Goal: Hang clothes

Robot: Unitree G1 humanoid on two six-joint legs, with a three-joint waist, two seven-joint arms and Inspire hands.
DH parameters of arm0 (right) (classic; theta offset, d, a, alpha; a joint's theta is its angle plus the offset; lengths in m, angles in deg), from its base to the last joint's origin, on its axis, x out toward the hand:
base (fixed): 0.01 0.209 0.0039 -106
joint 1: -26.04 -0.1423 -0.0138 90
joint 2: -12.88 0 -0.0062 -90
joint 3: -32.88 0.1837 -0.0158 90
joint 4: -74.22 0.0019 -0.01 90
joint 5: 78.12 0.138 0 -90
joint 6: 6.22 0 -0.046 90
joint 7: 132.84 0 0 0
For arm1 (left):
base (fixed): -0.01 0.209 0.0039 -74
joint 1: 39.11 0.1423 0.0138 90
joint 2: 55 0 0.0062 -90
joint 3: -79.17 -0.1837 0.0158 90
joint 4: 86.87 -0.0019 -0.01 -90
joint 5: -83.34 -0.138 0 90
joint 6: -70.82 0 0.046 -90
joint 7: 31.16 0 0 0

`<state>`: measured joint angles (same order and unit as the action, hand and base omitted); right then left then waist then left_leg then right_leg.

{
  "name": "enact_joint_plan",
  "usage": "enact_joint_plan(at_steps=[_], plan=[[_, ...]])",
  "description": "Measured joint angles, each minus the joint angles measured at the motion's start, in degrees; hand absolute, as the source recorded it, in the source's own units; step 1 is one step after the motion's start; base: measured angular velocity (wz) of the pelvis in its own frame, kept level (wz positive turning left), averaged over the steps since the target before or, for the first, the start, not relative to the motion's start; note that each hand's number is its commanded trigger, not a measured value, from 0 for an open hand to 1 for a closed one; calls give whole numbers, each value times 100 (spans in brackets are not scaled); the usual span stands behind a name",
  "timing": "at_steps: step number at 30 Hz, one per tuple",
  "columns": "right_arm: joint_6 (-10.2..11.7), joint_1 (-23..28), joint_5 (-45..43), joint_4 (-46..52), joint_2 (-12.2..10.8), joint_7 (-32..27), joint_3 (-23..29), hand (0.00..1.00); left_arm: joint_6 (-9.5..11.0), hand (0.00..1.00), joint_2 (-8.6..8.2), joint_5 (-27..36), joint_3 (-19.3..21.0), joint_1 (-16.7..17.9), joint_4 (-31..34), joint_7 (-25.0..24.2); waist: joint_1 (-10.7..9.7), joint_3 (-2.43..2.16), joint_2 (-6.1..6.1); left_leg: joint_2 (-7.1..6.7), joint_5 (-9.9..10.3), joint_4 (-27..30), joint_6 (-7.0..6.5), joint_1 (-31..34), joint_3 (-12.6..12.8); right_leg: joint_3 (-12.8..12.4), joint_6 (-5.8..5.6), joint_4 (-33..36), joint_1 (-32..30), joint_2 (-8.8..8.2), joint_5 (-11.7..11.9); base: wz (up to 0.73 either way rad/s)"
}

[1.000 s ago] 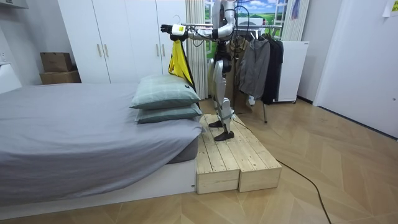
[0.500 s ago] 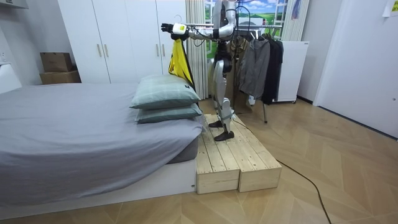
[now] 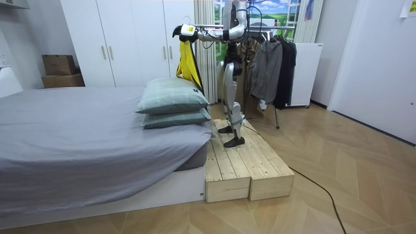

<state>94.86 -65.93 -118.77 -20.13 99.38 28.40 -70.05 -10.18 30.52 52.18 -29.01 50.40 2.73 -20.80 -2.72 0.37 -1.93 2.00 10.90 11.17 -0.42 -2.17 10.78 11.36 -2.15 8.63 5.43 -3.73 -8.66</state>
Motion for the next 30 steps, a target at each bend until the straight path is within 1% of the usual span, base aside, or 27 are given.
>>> enact_joint_plan(at_steps=[8, 12, 30], plan=[[-2, 0, 15, -137, 2, 9, -9, 100, -27, 100, 7, -230, -1, 0, 8, 4, -2, -5, 13, -3, -1, -27, 0, -2, 6, 2, 0, -1, -26, -3, 0, 0], [-2, 0, 3, -174, 2, 15, -10, 100, -35, 100, 29, -236, -5, 0, 8, 3, 0, -5, 12, -4, -1, -27, 0, -11, 5, -1, 0, -2, -31, -4, 0, 0], [5, 0, 160, -198, -18, 15, -17, 100, -35, 100, 14, -225, -18, 0, 8, 2, -7, 0, 13, -4, -1, -25, 0, -30, 9, -6, 0, -2, -11, -3, 0, 0]])
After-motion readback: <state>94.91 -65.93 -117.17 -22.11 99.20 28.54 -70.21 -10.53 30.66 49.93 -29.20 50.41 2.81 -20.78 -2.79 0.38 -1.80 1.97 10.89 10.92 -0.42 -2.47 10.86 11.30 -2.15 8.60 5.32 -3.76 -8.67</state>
